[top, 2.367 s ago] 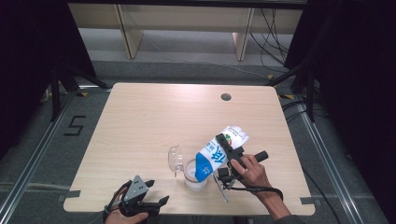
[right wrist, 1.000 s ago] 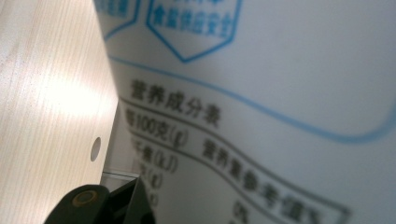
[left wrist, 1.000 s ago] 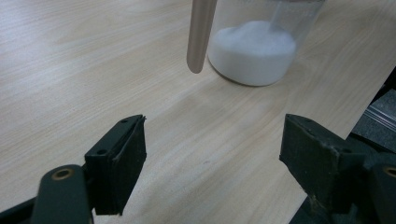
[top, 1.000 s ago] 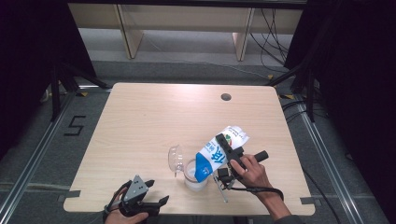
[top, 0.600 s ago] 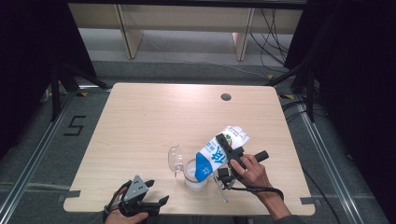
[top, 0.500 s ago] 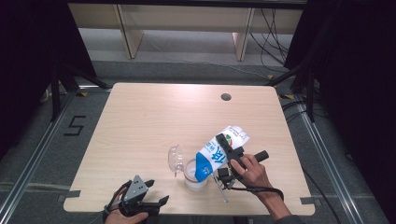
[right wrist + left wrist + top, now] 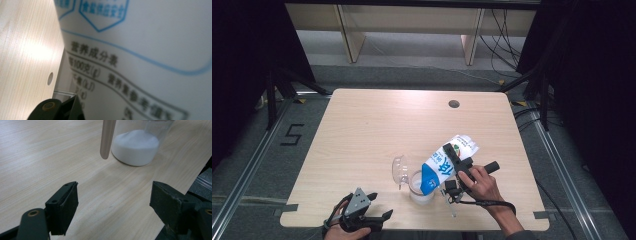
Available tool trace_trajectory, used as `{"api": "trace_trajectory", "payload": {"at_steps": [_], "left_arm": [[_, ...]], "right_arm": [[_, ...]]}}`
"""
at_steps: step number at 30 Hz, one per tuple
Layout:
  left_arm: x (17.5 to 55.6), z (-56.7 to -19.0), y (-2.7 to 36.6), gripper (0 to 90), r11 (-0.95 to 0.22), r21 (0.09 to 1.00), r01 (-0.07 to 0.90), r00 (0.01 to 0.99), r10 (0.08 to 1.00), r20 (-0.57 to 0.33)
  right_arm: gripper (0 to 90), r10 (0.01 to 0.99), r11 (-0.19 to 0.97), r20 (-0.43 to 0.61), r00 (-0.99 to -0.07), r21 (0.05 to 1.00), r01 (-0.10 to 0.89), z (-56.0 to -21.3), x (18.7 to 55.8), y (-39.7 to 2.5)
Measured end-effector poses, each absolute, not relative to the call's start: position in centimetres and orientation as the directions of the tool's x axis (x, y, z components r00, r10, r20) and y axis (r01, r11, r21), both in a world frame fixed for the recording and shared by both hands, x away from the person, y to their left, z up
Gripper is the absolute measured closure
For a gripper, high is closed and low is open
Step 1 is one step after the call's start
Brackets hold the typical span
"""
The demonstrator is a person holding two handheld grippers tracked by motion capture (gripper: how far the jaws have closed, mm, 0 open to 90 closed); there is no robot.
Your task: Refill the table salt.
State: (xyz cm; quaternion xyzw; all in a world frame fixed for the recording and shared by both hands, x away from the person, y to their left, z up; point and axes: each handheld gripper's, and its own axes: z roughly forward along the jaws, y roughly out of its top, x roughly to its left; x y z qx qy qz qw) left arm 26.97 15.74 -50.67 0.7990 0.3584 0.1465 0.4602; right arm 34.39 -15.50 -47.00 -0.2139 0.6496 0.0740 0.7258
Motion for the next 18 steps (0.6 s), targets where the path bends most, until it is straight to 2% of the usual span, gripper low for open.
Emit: {"api": "trace_trajectory", "payload": {"at_steps": [18], "left_arm": [[26.95, -50.67, 15.73, 22.1, -0.317, 0.841, 0.438, 0.699, 0.708, -0.097]], "right_arm": [[73.7, -0.185, 0.898, -0.972, 0.146, -0.228, -0.376, -47.08, 34.37, -15.48]]}}
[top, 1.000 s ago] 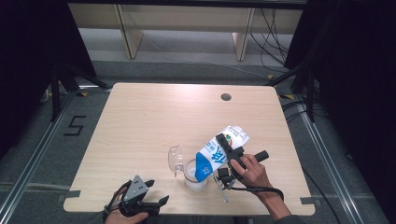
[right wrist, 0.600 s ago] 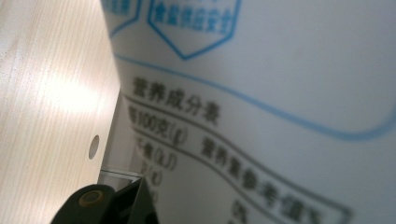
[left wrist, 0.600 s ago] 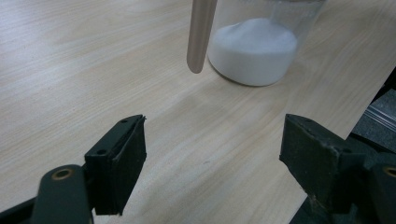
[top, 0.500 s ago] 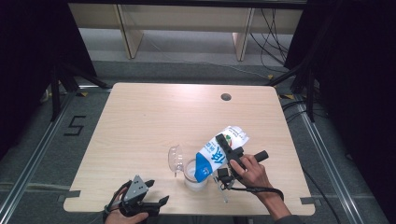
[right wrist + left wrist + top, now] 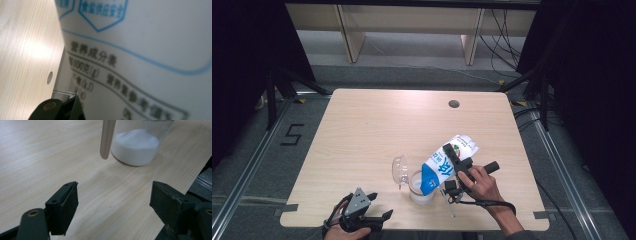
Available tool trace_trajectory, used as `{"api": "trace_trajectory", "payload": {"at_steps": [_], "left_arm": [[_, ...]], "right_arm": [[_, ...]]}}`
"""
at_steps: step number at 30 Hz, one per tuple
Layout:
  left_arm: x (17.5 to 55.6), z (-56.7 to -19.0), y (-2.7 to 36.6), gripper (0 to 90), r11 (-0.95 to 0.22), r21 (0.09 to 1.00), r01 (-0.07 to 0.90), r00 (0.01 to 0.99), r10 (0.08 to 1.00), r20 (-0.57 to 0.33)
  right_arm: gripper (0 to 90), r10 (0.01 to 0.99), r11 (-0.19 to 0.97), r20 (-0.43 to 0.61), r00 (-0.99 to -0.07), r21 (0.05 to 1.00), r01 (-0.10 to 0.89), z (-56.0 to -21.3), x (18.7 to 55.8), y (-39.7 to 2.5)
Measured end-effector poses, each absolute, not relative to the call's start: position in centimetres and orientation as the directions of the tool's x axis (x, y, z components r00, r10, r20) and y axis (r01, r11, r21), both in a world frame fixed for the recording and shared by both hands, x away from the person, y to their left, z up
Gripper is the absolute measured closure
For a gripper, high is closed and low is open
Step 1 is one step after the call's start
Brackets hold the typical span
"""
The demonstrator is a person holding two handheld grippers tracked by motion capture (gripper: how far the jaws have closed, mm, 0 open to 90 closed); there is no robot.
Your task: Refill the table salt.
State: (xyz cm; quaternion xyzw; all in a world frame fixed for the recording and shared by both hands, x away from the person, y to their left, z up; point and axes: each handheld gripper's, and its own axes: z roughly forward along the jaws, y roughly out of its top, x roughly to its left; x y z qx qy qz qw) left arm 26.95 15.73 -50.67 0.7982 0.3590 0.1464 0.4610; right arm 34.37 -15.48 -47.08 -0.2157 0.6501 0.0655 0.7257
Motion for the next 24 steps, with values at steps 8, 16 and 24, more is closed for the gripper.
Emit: {"api": "trace_trajectory", "payload": {"at_steps": [8, 16, 24], "left_arm": [[26.95, -50.65, 15.74, 22.1, -0.318, 0.840, 0.439, 0.698, 0.709, -0.096], [26.90, -50.63, 15.73, 22.1, -0.316, 0.839, 0.442, 0.695, 0.713, -0.098], [26.85, -50.64, 15.70, 22.1, -0.309, 0.837, 0.451, 0.688, 0.717, -0.106]], "right_arm": [[74.4, -0.202, 0.899, -0.968, 0.150, -0.244, -0.363, -47.07, 34.28, -15.47], [75.2, -0.232, 0.895, -0.960, 0.160, -0.275, -0.352, -47.03, 34.23, -15.46], [76.1, -0.204, 0.898, -0.968, 0.148, -0.246, -0.366, -47.34, 34.19, -15.30]]}}
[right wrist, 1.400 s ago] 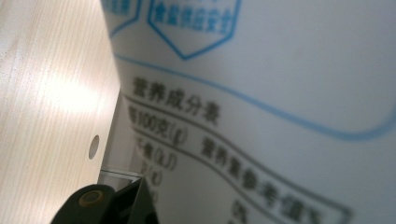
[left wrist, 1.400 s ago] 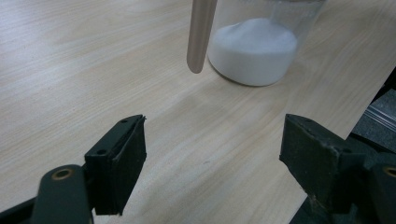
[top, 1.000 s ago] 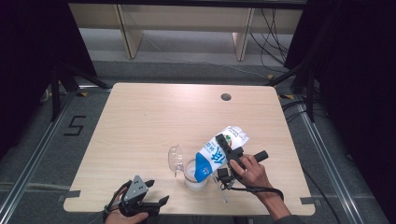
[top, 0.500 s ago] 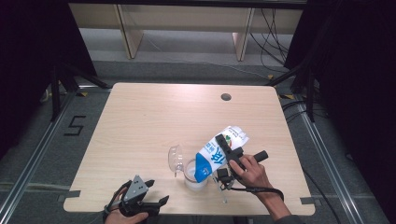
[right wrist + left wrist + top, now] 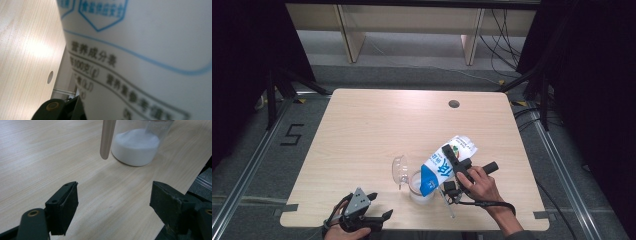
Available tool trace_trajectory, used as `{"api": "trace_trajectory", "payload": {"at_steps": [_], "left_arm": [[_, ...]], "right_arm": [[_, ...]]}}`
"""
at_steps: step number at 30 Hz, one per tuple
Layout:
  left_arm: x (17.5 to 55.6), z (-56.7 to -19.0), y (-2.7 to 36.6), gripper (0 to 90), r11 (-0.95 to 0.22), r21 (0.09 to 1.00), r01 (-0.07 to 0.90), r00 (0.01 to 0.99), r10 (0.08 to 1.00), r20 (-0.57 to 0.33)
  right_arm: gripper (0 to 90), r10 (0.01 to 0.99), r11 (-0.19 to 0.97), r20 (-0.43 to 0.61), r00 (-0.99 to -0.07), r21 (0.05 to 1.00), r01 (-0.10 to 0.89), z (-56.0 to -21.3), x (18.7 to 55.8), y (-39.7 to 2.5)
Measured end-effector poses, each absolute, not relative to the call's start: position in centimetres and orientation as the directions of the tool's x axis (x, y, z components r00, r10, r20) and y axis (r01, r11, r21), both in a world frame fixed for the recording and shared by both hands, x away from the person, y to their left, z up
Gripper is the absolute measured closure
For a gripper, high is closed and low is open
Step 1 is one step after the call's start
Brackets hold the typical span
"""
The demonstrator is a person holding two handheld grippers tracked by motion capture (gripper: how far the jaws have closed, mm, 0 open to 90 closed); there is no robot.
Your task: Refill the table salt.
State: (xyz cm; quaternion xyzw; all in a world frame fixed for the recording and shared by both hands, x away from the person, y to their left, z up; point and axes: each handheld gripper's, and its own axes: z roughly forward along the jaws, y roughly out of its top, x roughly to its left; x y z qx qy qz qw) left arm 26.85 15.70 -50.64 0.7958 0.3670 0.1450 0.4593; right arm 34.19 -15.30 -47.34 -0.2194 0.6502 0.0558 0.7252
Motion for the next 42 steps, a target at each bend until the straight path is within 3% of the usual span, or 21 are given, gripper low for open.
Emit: {"api": "trace_trajectory", "payload": {"at_steps": [19, 28, 29, 30, 42], "left_arm": [[26.94, -50.63, 15.74, 22.1, -0.319, 0.840, 0.439, 0.697, 0.711, -0.095], [26.89, -50.69, 15.67, 22.1, -0.305, 0.839, 0.451, 0.691, 0.714, -0.112], [26.99, -50.63, 15.80, 22.1, -0.330, 0.838, 0.435, 0.705, 0.704, -0.089], [26.98, -50.64, 15.78, 22.1, -0.326, 0.838, 0.437, 0.702, 0.706, -0.092], [26.96, -50.66, 15.75, 22.1, -0.316, 0.841, 0.439, 0.699, 0.709, -0.098]], "right_arm": [[77.3, -0.192, 0.901, -0.972, 0.137, -0.230, -0.368, -47.39, 34.20, -15.33], [77.7, -0.204, 0.897, -0.967, 0.155, -0.248, -0.366, -47.13, 34.20, -15.34], [77.7, -0.255, 0.892, -0.952, 0.167, -0.298, -0.339, -46.78, 34.04, -15.42], [77.8, -0.214, 0.895, -0.964, 0.159, -0.259, -0.364, -47.01, 34.22, -15.38], [78.3, -0.248, 0.896, -0.956, 0.158, -0.288, -0.338, -46.90, 34.10, -15.44]]}}
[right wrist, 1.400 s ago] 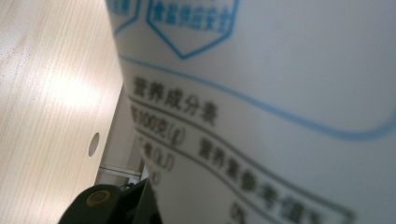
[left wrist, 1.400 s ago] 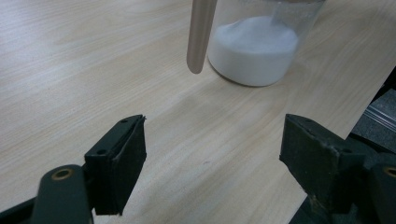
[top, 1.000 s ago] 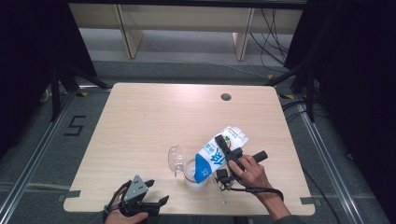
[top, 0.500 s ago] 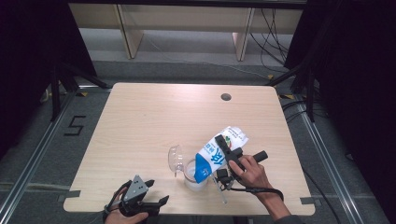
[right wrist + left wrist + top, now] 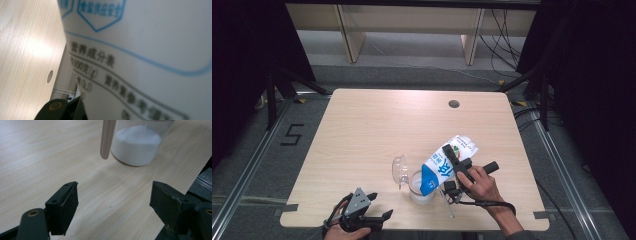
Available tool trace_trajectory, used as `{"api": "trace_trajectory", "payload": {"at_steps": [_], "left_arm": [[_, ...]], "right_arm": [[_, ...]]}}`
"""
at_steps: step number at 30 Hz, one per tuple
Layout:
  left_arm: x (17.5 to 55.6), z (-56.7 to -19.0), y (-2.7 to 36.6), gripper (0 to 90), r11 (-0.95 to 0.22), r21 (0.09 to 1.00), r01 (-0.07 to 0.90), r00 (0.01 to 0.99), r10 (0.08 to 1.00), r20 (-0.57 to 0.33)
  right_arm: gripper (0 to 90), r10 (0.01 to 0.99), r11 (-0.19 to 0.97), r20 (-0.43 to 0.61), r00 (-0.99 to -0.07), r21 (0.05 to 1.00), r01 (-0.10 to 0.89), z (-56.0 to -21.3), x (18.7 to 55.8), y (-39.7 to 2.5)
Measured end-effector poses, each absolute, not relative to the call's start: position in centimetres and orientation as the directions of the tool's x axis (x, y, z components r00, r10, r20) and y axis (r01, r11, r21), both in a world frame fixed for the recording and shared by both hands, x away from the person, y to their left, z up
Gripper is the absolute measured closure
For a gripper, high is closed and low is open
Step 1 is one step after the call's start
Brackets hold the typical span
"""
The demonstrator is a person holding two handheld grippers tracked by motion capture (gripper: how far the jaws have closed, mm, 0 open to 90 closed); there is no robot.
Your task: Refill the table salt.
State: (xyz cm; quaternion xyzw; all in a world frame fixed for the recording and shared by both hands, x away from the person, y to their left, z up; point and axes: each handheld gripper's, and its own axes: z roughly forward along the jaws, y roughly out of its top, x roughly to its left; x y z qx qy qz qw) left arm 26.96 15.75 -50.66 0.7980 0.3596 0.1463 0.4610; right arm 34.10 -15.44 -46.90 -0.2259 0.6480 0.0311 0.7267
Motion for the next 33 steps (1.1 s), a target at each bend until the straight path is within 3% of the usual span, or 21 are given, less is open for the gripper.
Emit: {"api": "trace_trajectory", "payload": {"at_steps": [3, 11, 33], "left_arm": [[26.87, -50.69, 15.67, 22.1, -0.303, 0.838, 0.454, 0.689, 0.716, -0.114], [26.88, -50.67, 15.69, 22.1, -0.306, 0.839, 0.451, 0.690, 0.716, -0.110], [26.92, -50.61, 15.74, 22.1, -0.318, 0.840, 0.440, 0.696, 0.712, -0.095]], "right_arm": [[78.5, -0.211, 0.897, -0.965, 0.155, -0.254, -0.362, -47.15, 34.26, -15.41], [78.8, -0.247, 0.895, -0.956, 0.158, -0.287, -0.342, -46.92, 34.14, -15.47], [79.1, -0.198, 0.901, -0.970, 0.139, -0.236, -0.363, -47.26, 34.40, -15.38]]}}
